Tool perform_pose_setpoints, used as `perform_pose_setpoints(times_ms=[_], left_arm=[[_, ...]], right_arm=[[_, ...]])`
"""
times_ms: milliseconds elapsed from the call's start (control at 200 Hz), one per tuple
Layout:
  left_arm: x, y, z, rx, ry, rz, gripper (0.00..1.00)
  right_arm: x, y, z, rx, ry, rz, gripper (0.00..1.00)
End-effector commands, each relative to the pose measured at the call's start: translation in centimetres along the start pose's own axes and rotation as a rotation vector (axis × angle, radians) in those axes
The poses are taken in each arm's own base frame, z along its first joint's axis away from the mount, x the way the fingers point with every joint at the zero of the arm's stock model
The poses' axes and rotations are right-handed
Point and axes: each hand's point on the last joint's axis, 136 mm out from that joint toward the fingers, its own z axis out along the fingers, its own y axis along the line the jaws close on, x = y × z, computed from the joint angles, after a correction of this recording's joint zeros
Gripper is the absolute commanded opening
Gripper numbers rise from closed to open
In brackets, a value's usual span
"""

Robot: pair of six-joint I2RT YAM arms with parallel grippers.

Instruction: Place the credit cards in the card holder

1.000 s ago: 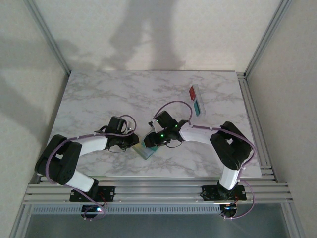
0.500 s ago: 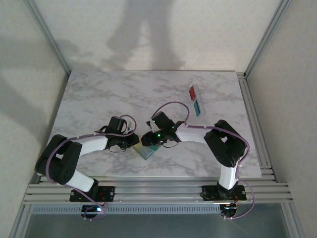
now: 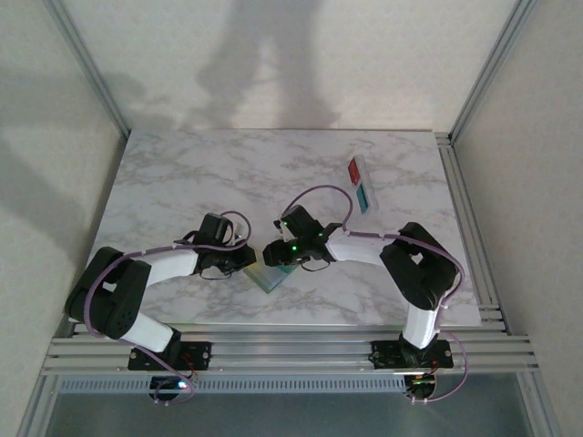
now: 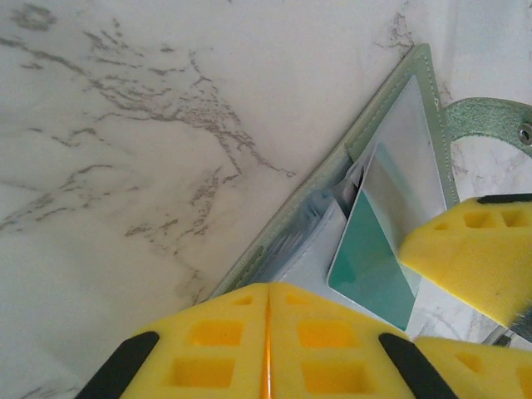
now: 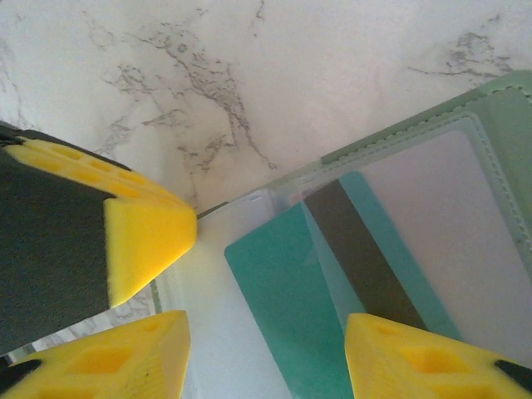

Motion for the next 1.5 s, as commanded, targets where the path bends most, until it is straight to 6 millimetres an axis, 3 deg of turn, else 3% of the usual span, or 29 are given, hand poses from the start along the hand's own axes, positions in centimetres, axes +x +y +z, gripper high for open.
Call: perform_pose_setpoints(times_ms=[0, 185, 300, 405, 581, 781, 1031, 1201, 1492], left_arm=[[1.4, 1.9, 0.4, -0.074, 0.050, -0.017, 0.07], [1.4, 1.9, 0.5, -0.076, 0.053, -0.016, 0.07], [1.3, 1.9, 0.5, -0.078, 0.050, -0.017, 0.07], [1.4, 2.0, 0.5, -0.080, 0.052, -0.018, 0.07], [1.3, 1.9, 0.6, -0.078, 0.053, -0.014, 0.07], [1.1, 1.8, 0.6, -0.085, 0.060, -0.002, 0.07], [0.8, 1.6, 0.6, -0.085, 0.056, 0.006, 0.07], [0.7, 1.4, 0.6, -0.084, 0.057, 0.012, 0.06], [-0.5, -0.1, -1.0, -0.078, 0.022, 0.048, 0.07]], right_arm=[[0.0, 1.6, -1.7, -0.037, 0.000, -0.040, 0.54], [0.6, 4.1, -1.1, -0.181, 0.063, -0.063, 0.54], [1.3, 4.3, -0.1, -0.232, 0.099, -0.044, 0.54], [1.9, 3.4, 0.8, -0.206, 0.118, -0.033, 0.54], [2.3, -0.7, 2.0, -0.006, 0.119, 0.005, 0.53], [1.1, -3.4, 0.8, 0.167, 0.034, 0.049, 0.58], [0.4, 0.2, -1.3, 0.026, 0.035, -0.062, 0.62], [-0.4, -2.5, -3.5, 0.220, 0.054, -0.254, 0.64], [0.2, -4.1, -2.1, 0.302, 0.155, -0.449, 0.65]])
